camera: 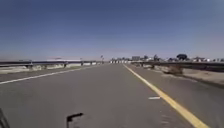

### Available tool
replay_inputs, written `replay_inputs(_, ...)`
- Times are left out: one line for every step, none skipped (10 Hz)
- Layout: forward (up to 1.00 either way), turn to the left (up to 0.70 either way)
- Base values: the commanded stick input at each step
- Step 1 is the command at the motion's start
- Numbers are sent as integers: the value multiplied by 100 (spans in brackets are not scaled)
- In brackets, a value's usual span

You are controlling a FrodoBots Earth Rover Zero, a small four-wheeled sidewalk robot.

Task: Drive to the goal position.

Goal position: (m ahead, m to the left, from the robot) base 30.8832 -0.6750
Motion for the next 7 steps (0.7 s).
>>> replay_inputs(100, 0)
replay_inputs(100, 0)
replay_inputs(100, 0)
replay_inputs(100, 0)
replay_inputs(100, 0)
replay_inputs(100, 0)
replay_inputs(100, 0)
